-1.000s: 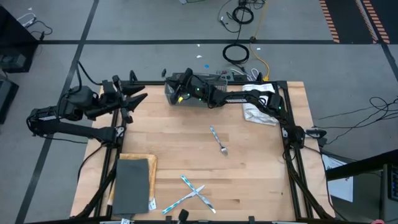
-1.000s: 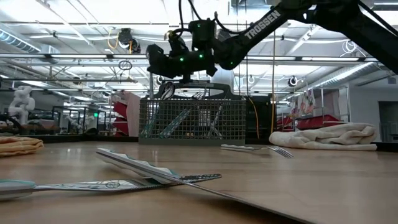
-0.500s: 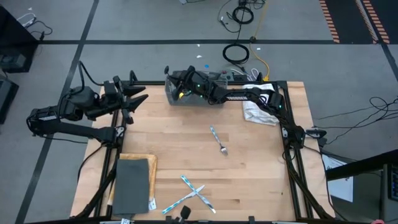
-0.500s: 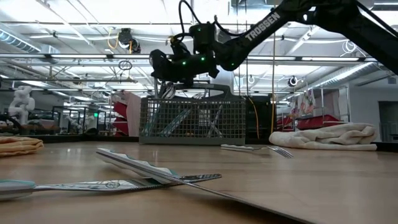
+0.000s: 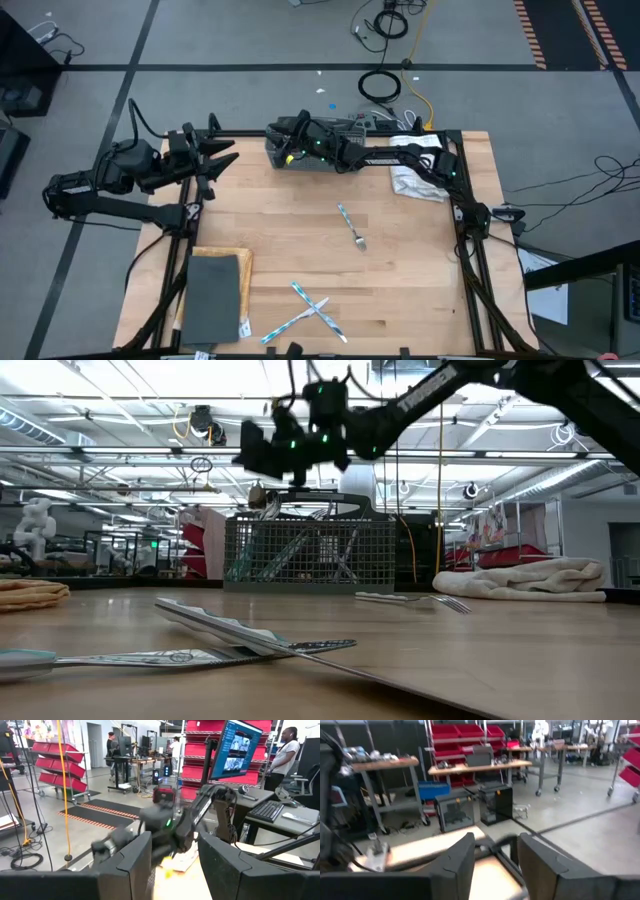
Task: Sort silverware
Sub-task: Put the blue knife into the silverware basket
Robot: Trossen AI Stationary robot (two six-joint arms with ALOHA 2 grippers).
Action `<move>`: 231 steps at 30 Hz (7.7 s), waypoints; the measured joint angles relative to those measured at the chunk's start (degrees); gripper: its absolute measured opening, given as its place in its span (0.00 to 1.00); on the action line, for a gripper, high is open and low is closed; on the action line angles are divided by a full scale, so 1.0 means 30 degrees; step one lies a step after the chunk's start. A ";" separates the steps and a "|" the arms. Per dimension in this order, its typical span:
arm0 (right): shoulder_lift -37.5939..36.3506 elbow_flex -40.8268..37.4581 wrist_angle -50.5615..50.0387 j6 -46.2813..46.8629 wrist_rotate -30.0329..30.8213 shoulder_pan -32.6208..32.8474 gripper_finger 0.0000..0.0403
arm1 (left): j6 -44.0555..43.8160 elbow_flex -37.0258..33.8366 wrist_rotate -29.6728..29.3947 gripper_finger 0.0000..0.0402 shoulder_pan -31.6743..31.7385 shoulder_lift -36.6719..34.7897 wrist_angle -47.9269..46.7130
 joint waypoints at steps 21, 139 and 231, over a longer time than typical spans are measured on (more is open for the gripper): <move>-0.8906 0.0029 -2.3247 0.0393 -0.1073 1.0487 0.44 | -0.4170 0.0001 0.4449 0.41 -0.0002 0.0453 -0.4595; -0.6565 0.0000 -3.5332 3.0730 1.1613 2.6291 0.44 | 0.2005 0.5691 0.1590 0.08 -0.1205 1.9780 -0.1563; -0.6565 0.0000 -3.7611 3.2924 1.1578 2.6248 0.44 | 0.2149 -0.0174 -0.5271 0.20 0.4533 2.7576 3.1079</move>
